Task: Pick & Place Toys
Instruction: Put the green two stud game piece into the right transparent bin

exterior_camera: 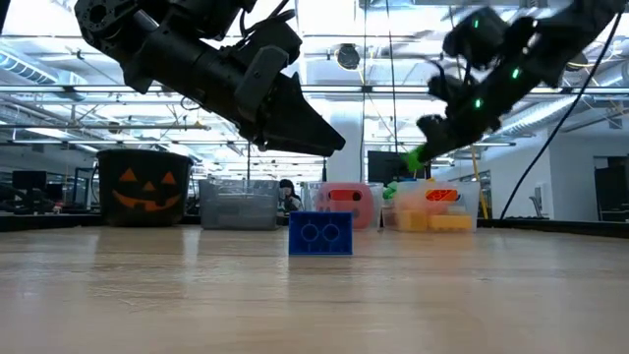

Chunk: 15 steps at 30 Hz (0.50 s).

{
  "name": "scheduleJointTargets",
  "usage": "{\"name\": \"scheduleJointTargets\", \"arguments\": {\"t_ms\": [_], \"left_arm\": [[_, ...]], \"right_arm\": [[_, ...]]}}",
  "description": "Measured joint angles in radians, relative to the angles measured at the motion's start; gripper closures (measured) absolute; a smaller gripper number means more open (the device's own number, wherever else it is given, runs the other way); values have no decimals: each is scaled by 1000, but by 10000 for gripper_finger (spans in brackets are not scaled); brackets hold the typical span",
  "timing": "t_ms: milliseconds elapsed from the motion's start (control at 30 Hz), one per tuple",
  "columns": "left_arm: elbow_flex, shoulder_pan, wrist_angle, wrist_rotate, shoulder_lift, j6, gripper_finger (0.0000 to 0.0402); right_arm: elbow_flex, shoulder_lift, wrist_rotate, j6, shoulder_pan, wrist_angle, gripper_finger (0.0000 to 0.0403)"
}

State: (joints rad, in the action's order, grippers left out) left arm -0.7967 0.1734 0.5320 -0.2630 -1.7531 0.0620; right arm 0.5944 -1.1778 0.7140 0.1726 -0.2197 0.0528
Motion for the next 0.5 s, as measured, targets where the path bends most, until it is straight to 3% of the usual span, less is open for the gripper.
{"name": "scheduleJointTargets", "arguments": {"t_ms": [167, 400, 500], "left_arm": [[0, 0, 0, 0, 0, 0, 124], [0, -3, 1, 0, 0, -1, 123], [0, -3, 1, 0, 0, 0, 123]], "right_arm": [[-84, 0, 67, -51, -208, 196, 270], [-123, -47, -267, -16, -431, 334, 269], [-134, -102, -294, -6, -457, 372, 264]]}}
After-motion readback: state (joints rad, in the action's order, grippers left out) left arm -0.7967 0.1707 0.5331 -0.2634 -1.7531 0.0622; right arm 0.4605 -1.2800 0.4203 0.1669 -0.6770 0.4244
